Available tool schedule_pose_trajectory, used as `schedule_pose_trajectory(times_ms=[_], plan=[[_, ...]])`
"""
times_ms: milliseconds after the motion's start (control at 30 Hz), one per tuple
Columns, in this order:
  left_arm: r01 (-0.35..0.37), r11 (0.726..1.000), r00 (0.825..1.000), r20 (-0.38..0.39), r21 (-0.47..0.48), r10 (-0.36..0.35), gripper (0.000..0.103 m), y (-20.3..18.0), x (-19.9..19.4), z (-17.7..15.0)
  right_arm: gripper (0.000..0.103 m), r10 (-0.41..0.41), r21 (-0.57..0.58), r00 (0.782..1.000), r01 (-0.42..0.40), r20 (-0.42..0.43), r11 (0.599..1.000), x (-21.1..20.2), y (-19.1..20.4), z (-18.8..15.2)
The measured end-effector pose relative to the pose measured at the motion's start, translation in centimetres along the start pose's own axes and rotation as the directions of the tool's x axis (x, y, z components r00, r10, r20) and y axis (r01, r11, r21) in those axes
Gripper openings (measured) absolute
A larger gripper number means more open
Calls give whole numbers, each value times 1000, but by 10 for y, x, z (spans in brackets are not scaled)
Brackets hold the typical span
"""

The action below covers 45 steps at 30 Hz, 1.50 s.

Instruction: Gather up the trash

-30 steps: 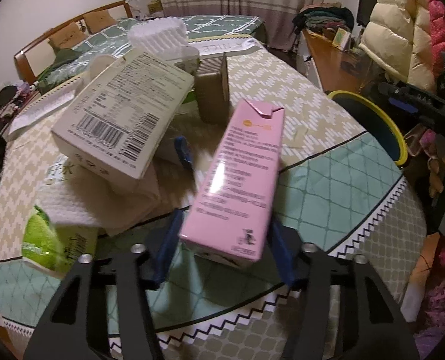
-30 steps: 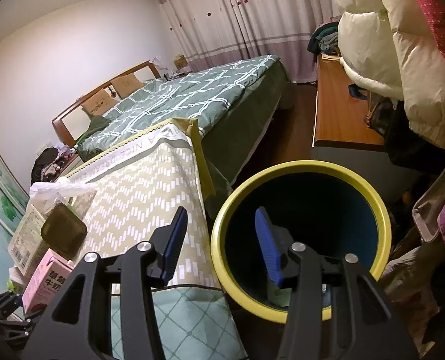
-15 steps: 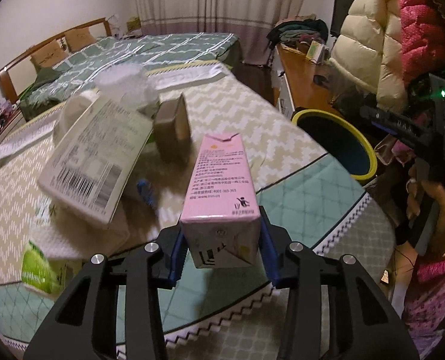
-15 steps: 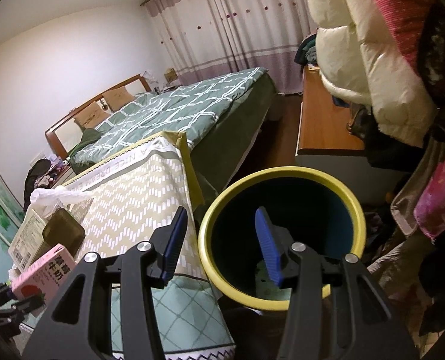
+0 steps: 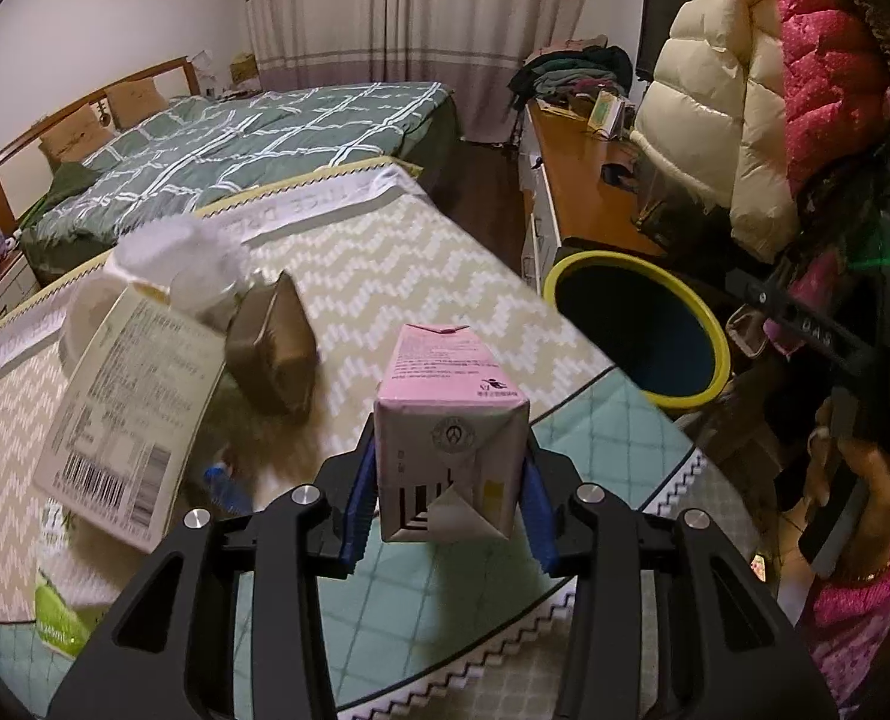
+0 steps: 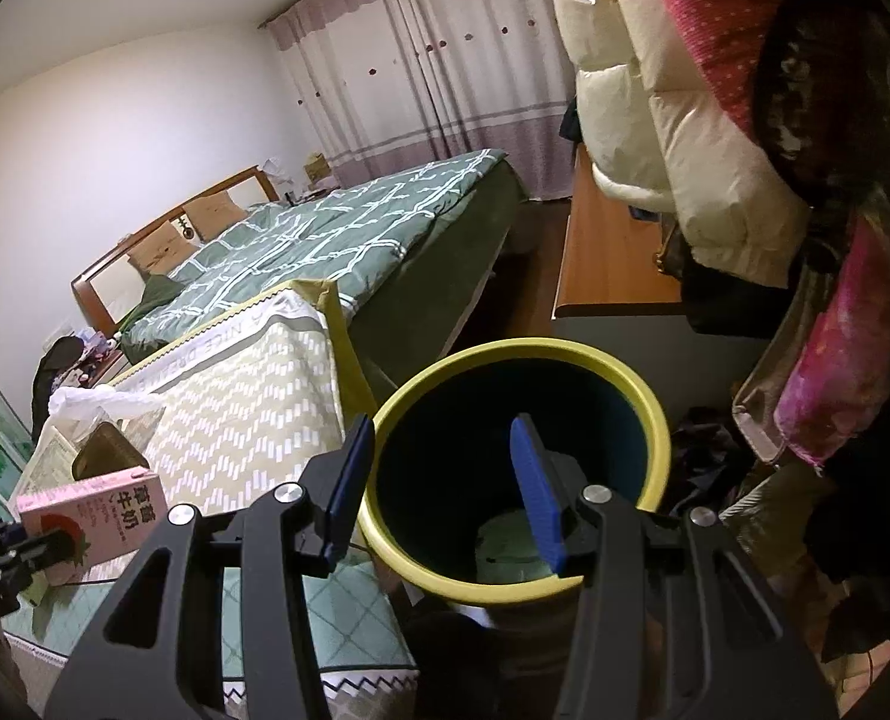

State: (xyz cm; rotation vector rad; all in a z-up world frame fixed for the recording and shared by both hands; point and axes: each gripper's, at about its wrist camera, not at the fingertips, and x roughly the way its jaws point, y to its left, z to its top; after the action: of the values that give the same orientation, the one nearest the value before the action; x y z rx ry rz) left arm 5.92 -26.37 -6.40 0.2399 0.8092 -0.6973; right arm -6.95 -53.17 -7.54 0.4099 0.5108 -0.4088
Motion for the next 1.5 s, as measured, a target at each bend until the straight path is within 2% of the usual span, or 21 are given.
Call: schedule_pose_trajectory(times_ms=[333,567,733,900,1133,1333,1433,1500], plan=[[13,999,1000,20,30,-13,41,-19,4,21,45,-25,12,1000,24,9,1000,-5,-11,-1],[83,993,996,25,88,-86,41,-54,15,49,45,-57,24,998,57,19,998,-10,-21,-1],[147,979,989,-13,140,-147,41,-96,39,70,45,-80,43,997,79,21,996,-17,-34,-3],[194,967,979,-101,162,-180,41,-131,82,78,46,-99,63,995,98,18,993,-21,-48,-7],[195,963,968,-192,185,-159,41,-160,138,76,46,-120,76,993,118,15,990,-22,-56,-7],[174,969,969,-207,176,-136,44,-158,154,77,46,-122,72,992,121,7,990,-21,-54,-7],[175,972,974,-174,155,-147,56,-144,137,76,46,-114,54,994,113,2,992,-20,-45,-7],[163,978,980,-137,133,-144,56,-123,115,73,46,-106,45,994,106,-1,993,-18,-40,-8]])
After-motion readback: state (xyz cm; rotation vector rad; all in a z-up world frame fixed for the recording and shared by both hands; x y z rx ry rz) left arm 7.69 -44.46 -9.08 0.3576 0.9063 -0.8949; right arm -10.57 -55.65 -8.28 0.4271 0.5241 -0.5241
